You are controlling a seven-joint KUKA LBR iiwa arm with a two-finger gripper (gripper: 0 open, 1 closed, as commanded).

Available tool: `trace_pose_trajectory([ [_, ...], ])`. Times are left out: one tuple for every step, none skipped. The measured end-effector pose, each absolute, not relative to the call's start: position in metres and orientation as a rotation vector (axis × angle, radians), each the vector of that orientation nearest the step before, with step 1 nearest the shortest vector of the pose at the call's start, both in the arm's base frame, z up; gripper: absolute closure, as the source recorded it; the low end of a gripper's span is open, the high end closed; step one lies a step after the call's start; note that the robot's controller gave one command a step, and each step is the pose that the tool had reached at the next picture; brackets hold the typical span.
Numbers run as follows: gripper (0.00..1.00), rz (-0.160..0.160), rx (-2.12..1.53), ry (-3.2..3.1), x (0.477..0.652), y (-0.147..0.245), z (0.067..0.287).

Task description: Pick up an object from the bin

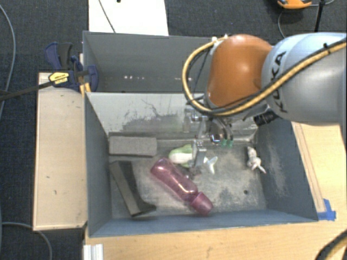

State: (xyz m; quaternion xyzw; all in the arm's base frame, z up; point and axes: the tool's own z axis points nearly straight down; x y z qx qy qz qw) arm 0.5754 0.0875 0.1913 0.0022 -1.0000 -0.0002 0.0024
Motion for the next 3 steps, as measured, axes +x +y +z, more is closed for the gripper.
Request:
trace_pose_trajectory([
  [0.0,-0.002,0.004,-3.145,0.577,0.087,0.196],
  [0.0,-0.003,0.045,-3.149,0.585,0.087,0.146],
  [1.0,-0.004,-0.058,-3.147,0.575,0.067,0.071],
])
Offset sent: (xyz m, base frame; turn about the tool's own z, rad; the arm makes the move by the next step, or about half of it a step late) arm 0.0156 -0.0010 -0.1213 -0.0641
